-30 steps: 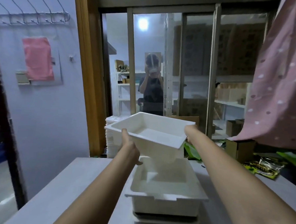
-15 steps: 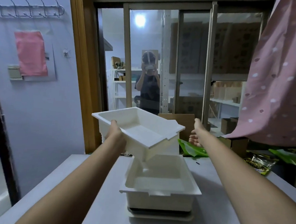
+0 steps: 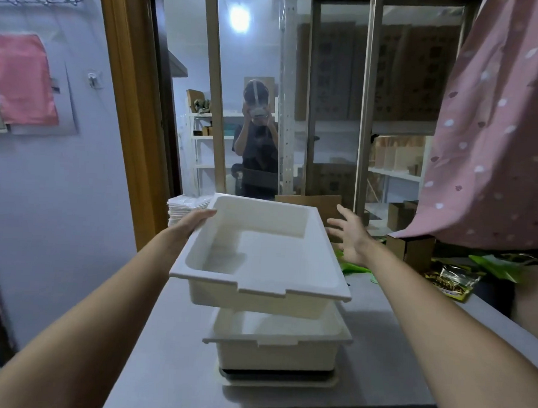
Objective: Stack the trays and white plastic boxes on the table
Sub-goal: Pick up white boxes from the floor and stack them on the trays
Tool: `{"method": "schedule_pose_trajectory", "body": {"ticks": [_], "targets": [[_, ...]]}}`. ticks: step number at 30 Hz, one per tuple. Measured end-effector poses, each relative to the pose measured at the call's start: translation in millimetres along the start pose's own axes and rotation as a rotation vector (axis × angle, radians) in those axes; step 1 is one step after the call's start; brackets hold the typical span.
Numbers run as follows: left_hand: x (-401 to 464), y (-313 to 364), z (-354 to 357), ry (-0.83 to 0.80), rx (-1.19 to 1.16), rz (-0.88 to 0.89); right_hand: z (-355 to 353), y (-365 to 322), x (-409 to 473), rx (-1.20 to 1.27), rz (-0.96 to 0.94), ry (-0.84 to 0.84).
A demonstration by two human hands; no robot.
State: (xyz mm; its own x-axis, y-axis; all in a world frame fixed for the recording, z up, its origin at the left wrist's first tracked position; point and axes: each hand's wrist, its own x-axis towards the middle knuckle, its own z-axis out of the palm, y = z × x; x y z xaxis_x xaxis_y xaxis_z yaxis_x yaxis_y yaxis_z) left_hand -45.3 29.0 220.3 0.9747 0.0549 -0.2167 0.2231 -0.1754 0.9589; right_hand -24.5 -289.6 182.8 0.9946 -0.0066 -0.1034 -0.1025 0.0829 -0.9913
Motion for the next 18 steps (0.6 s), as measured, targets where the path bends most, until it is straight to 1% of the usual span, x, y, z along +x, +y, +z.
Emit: {"method": "schedule_pose_trajectory", "body": {"ticks": [2,4,8,10,12,15,18], "targets": [[-3,-4,7,-0.029,0.025,0.000,13,0,0,0.069,-0.082,-0.106],[-1,-5,12,-0.026,0.020,0.028,25,-2,-2,0.121,-0.135,-0.164],[3,-2,18,0.038,-0.004,0.108,31,-3,-1,0.112,-0.152,-0.102],[7,-1,22,0.041,-0.018,0.148,28,-1,0,0.076,-0.130,-0.039],[12,-7,25,0.053,0.020,0.157,26,-1,2,0.008,-0.090,0.051],[26,-19,28,0.158,0.072,0.170,22,1,11,-0.149,-0.018,0.164],[44,-33,33,0.211,0.076,0.219,18,8,24,-0.225,-0.035,0.296]]}}
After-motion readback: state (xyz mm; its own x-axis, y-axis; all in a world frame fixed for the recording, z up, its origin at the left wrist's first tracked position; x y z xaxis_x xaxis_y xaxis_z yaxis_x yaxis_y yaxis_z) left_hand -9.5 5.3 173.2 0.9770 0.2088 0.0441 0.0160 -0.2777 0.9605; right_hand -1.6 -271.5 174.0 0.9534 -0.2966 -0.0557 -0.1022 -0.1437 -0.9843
